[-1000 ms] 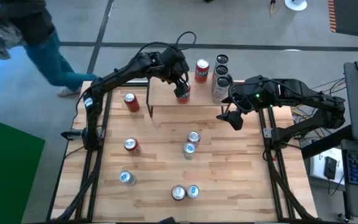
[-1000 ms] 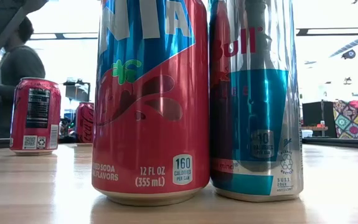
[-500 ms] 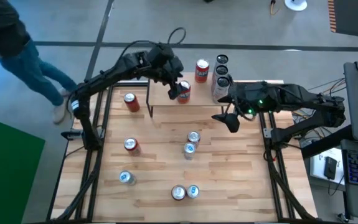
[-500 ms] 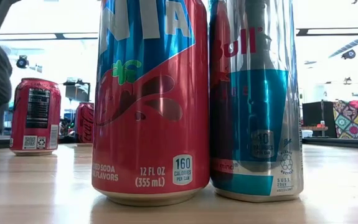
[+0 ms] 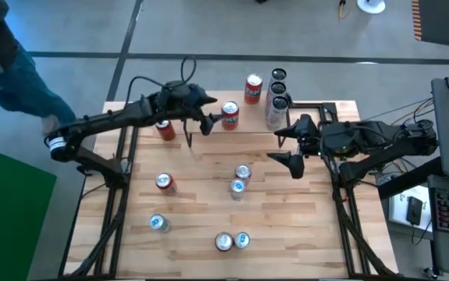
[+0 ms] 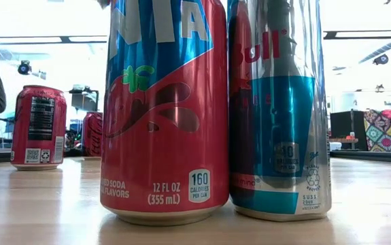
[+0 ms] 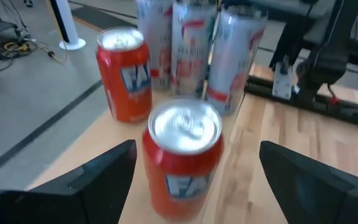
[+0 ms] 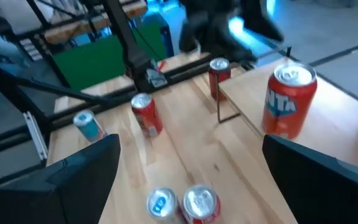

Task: Place canned beverage on shelf
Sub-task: Put the top red soda can aligned with the other red soda can on the shelf

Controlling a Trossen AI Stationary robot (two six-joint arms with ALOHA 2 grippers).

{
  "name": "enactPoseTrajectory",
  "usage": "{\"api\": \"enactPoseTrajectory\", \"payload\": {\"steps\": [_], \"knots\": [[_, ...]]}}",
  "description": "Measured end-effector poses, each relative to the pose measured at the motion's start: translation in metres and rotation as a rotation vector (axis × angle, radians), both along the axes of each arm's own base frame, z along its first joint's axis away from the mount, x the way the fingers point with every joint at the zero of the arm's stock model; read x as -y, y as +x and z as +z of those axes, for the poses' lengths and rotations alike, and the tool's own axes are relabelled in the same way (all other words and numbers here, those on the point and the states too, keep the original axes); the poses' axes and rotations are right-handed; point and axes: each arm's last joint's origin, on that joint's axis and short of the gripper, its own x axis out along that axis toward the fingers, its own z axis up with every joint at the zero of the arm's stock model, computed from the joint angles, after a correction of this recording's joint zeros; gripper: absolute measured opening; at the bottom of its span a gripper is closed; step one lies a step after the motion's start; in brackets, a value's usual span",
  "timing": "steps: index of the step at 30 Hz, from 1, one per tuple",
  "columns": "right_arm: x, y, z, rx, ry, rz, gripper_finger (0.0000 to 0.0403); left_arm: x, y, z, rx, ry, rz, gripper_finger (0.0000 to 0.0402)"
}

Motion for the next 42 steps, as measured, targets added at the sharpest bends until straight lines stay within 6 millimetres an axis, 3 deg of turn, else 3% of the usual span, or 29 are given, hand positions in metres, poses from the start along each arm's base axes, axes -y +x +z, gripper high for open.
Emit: {"api": "enactPoseTrajectory", "payload": {"steps": [4,9,20,30,36,42], "knots": [[0.0,0.001,0.007,0.064,-0.007,0.007,0.0382,0.001,0.0,-0.017,0.02,-0.045,-0.008,0.0324],[0.001,-0.004,0.012,0.106,-0.018,0.013,0.0382,0.005,-0.009,-0.02,0.089,-0.057,-0.002,0.0324],[0.005,-0.017,0.02,0.156,-0.013,-0.027,0.0382,0.027,-0.057,-0.021,0.371,-0.024,-0.03,0.0324],[0.01,0.002,0.012,0.119,-0.044,-0.083,0.0382,0.032,-0.065,-0.014,0.456,-0.031,-0.068,0.0321],[0.012,0.003,0.012,0.124,-0.06,-0.145,0.0382,0.032,-0.066,0.0,0.481,-0.027,-0.068,0.0297],[0.014,-0.01,0.019,0.162,-0.051,-0.147,0.0382,0.031,-0.073,0.002,0.487,-0.005,-0.104,0.0245]]}}
